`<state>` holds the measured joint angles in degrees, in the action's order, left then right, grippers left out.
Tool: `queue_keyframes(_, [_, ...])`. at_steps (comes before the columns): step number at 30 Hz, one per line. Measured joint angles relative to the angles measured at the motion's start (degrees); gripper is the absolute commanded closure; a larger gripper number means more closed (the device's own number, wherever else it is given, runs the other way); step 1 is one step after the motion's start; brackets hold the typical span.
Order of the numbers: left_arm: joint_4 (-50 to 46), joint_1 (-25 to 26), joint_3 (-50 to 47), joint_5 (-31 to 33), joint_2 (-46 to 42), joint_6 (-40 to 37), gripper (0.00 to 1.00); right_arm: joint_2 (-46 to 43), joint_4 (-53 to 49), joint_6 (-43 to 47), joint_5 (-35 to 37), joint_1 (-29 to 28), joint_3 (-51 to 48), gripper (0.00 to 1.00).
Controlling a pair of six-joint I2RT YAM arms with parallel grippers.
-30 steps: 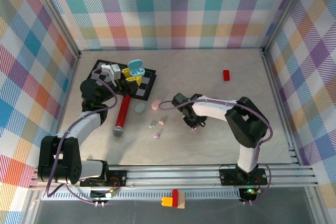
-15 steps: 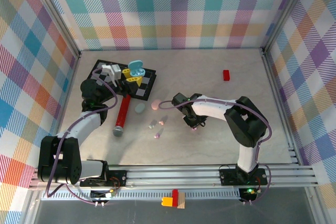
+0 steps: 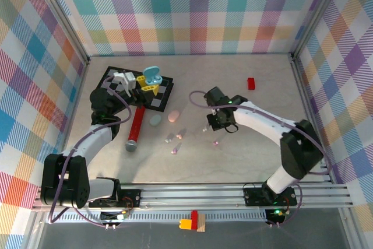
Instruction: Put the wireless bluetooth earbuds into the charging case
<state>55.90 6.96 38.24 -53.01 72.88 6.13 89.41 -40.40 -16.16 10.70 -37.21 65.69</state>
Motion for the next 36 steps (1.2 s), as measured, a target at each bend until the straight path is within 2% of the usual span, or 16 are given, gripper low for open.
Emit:
queue_keyframes(10, [-6.49, 9.07, 2.95, 6.38, 0.52, -7.78, 0.62, -13.68, 7.56, -7.65, -21.86, 9.84, 0.35, 0.79])
queue_keyframes(20, [-7.21, 16.22, 5.68, 13.14, 5.42, -12.83, 0.62, -14.47, 17.33, -14.53, -39.19, 10.91, 7.74, 0.80])
queue_keyframes(25, [-6.19, 18.14, 6.45, 15.28, 7.96, -13.60, 0.62, -12.87, 21.92, -17.25, -43.76, 10.93, 10.40, 0.80])
queue_keyframes(36, [-6.05, 22.51, 8.90, 17.44, 12.37, -14.58, 0.62, -9.20, 25.07, -19.45, -47.47, 10.91, 11.58, 0.79])
